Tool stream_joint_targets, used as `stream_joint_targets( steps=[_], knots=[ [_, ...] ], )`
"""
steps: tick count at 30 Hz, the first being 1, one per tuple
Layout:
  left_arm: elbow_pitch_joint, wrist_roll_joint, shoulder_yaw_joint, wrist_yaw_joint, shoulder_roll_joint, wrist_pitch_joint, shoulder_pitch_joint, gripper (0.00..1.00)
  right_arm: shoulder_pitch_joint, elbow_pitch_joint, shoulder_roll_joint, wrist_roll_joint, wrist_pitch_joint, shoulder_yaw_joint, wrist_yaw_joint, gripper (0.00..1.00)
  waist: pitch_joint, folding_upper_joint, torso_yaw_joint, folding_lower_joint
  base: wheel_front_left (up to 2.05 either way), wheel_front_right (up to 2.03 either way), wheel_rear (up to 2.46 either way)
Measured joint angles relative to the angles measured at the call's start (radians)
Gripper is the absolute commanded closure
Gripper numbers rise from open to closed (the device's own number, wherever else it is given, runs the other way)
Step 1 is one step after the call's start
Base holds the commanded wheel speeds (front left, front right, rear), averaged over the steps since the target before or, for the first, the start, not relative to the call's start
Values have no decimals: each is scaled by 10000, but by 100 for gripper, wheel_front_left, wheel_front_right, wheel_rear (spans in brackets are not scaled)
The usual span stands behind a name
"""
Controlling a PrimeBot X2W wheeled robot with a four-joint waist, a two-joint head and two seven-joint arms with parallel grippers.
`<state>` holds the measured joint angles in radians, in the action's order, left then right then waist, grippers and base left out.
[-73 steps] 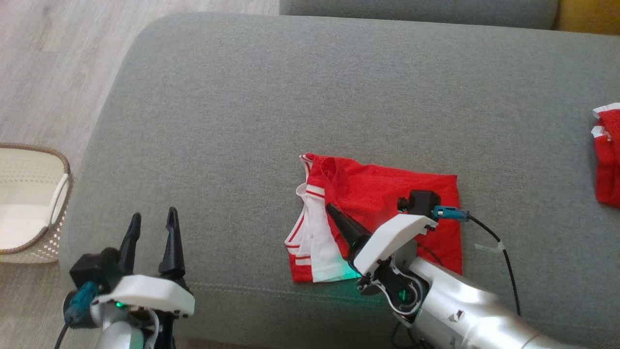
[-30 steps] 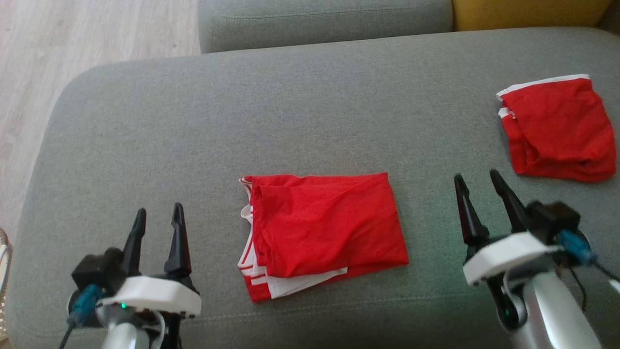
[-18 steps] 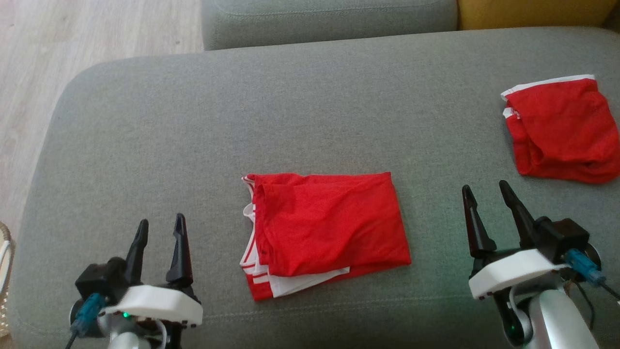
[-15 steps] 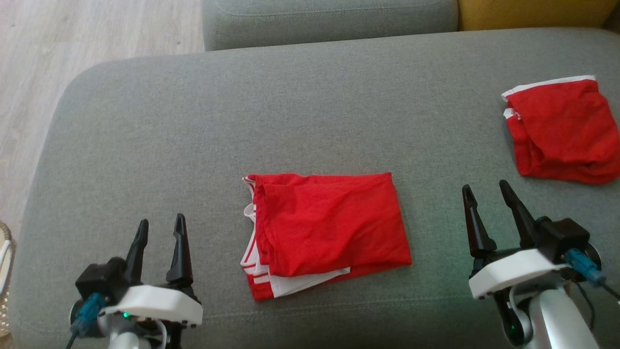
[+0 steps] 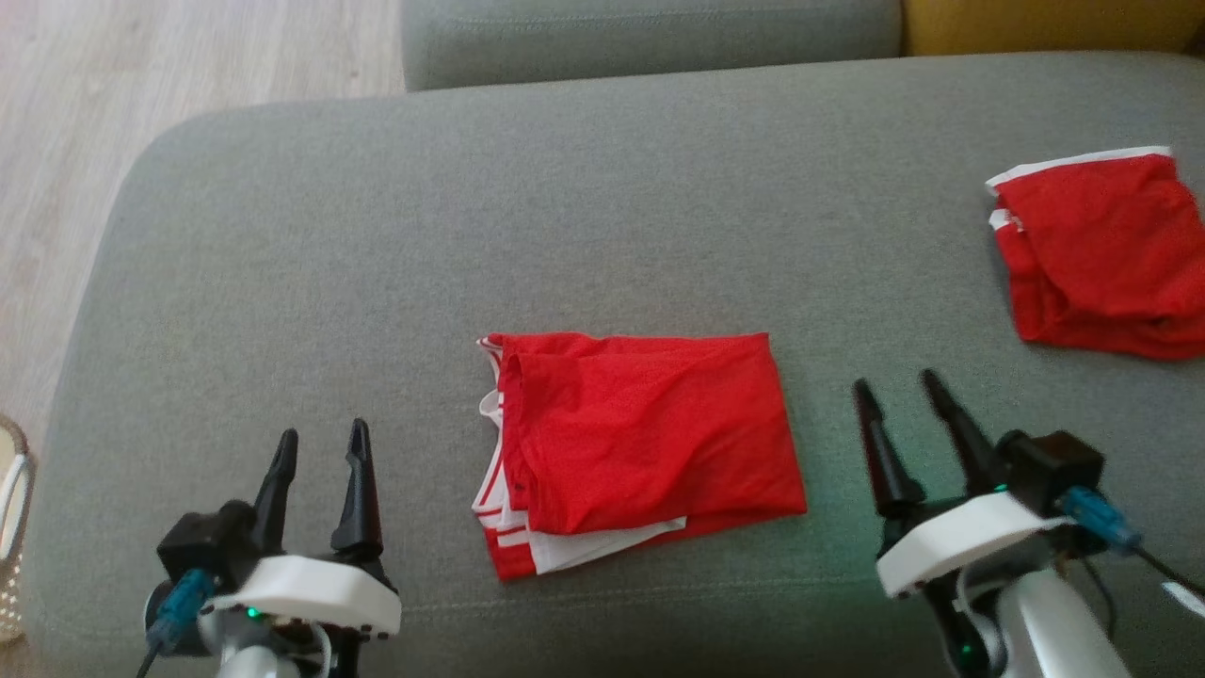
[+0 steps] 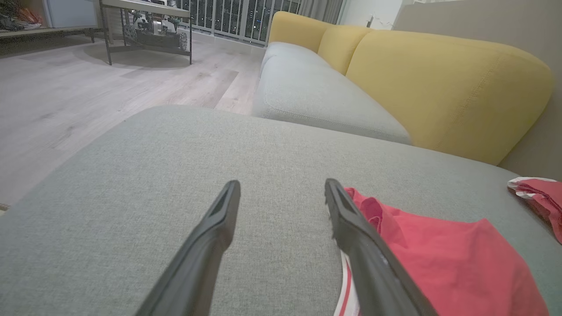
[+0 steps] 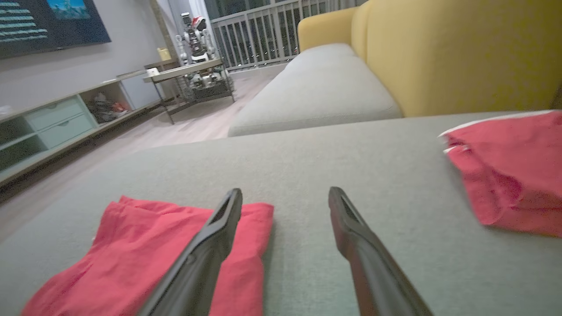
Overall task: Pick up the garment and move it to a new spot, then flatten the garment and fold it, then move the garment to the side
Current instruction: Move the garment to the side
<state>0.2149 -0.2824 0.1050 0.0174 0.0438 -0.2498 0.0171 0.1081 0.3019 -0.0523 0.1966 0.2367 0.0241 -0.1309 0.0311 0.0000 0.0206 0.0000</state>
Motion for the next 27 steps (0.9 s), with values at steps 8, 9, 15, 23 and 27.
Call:
stream_joint_targets(
  steps=[8,9,15,23,27],
  knots=[
    [234,2,98,6,2,0,-74,0,107,1174,13,2186,-1147,871,0,0,388,0,218,0,0,0,0],
    [257,4,102,13,2,0,-104,0,148,1373,13,2485,-1204,924,0,0,447,0,253,0,0,0,0],
    [382,52,111,132,2,0,-484,0,1068,2293,8,3250,-1145,1246,0,0,819,0,526,0,0,0,0],
    [497,173,105,278,0,0,-651,0,1768,3534,-2,3603,-947,1645,0,0,1112,0,839,0,0,0,0],
    [522,272,104,282,0,0,-654,0,2094,4163,-6,3586,-949,1866,0,0,1154,0,889,0,0,0,0]
  ],
)
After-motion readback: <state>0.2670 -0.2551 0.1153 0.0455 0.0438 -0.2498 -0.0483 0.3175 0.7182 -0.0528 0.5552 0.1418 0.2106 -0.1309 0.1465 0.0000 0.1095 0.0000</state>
